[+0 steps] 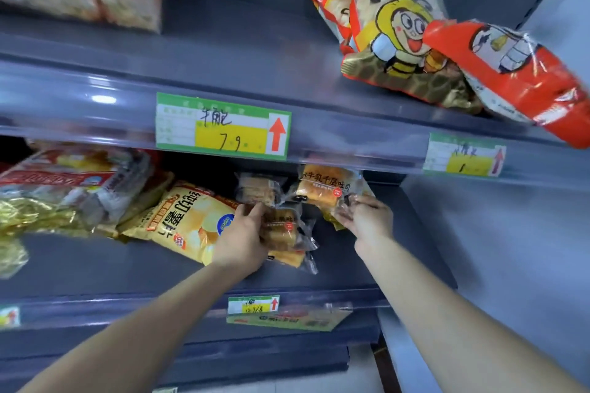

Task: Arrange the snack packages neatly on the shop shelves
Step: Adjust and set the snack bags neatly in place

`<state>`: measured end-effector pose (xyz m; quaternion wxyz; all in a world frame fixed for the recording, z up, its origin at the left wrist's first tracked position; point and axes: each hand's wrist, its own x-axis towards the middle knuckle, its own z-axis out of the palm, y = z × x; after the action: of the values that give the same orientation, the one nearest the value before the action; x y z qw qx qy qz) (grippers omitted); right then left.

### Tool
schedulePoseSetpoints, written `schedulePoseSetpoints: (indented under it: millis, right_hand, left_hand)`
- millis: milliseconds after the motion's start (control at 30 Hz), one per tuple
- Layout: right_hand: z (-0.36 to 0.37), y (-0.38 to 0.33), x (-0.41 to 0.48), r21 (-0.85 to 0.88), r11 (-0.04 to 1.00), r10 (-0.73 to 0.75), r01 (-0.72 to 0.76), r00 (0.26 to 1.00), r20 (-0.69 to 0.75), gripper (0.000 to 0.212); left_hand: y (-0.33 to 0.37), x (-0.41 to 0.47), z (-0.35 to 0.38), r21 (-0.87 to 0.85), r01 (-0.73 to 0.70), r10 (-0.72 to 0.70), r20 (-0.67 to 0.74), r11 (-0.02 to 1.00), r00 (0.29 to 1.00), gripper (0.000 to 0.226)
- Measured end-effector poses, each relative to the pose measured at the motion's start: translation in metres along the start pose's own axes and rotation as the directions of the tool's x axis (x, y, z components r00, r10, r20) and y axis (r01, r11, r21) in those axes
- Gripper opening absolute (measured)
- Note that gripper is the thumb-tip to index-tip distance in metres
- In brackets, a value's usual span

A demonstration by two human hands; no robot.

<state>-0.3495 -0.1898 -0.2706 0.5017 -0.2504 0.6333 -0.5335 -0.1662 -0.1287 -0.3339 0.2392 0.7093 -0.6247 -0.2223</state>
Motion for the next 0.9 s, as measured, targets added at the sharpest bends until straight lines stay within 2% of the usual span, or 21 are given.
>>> schedulePoseSetpoints:
  millis: [167, 267, 300, 367, 433, 467, 533, 633, 733, 800, 900]
  right_hand:
    - [0.037, 0.010, 0.010, -0.106, 0.992, 0.075, -0.063, 0.991, 0.108, 0.025]
    - [0.047, 0.023, 0.013, -0.141, 0.979, 0.177, -0.143, 0.947, 0.266, 0.019]
    - [0.047, 0.028, 0.014, -0.192, 0.971, 0.199, -0.145, 0.931, 0.306, 0.026]
    - [0.045, 0.038, 0.016, -0.296, 0.950, 0.201, -0.096, 0.915, 0.351, 0.038]
    - [0.043, 0.044, 0.014, -0.364, 0.931, 0.173, -0.023, 0.907, 0.384, 0.034]
    - [0.041, 0.046, 0.013, -0.389, 0.921, 0.160, 0.008, 0.904, 0.396, 0.028]
    - [0.040, 0.046, 0.010, -0.436, 0.897, 0.140, 0.064, 0.897, 0.420, 0.014]
    - [0.042, 0.044, 0.005, -0.501, 0.851, 0.108, 0.155, 0.883, 0.457, 0.015]
    - [0.040, 0.044, -0.001, -0.586, 0.768, 0.090, 0.260, 0.861, 0.500, 0.020]
    - [0.038, 0.043, -0.007, -0.636, 0.706, 0.096, 0.311, 0.848, 0.521, 0.024]
    - [0.038, 0.041, -0.018, -0.676, 0.639, 0.140, 0.368, 0.808, 0.572, 0.034]
  left_hand:
    - [-0.011, -0.009, -0.004, 0.085, -0.033, 0.035, -0.032, 0.996, 0.999, 0.058]
    - [-0.018, -0.010, -0.003, 0.098, -0.015, 0.009, 0.060, 0.995, 0.998, 0.082]
    - [-0.023, -0.010, -0.003, 0.178, -0.010, -0.001, 0.061, 0.984, 0.998, 0.089]
    - [-0.036, -0.011, -0.007, 0.444, 0.039, -0.057, 0.026, 0.895, 0.998, 0.101]
    - [-0.050, -0.013, -0.012, 0.547, 0.158, -0.197, 0.014, 0.822, 0.980, 0.114]
    - [-0.055, -0.013, -0.014, 0.533, 0.205, -0.248, 0.010, 0.821, 0.969, 0.115]
    - [-0.057, -0.012, -0.014, 0.466, 0.228, -0.250, -0.016, 0.855, 0.968, 0.101]
    - [-0.053, -0.005, -0.021, 0.392, 0.164, -0.129, -0.115, 0.905, 0.985, 0.072]
    - [-0.047, 0.000, -0.040, 0.238, 0.139, -0.087, -0.218, 0.961, 0.972, 0.063]
    - [-0.040, 0.000, -0.055, 0.090, 0.173, -0.138, -0.305, 0.981, 0.942, 0.063]
    - [-0.036, 0.004, -0.078, -0.221, 0.263, -0.334, -0.409, 0.939, 0.849, 0.056]
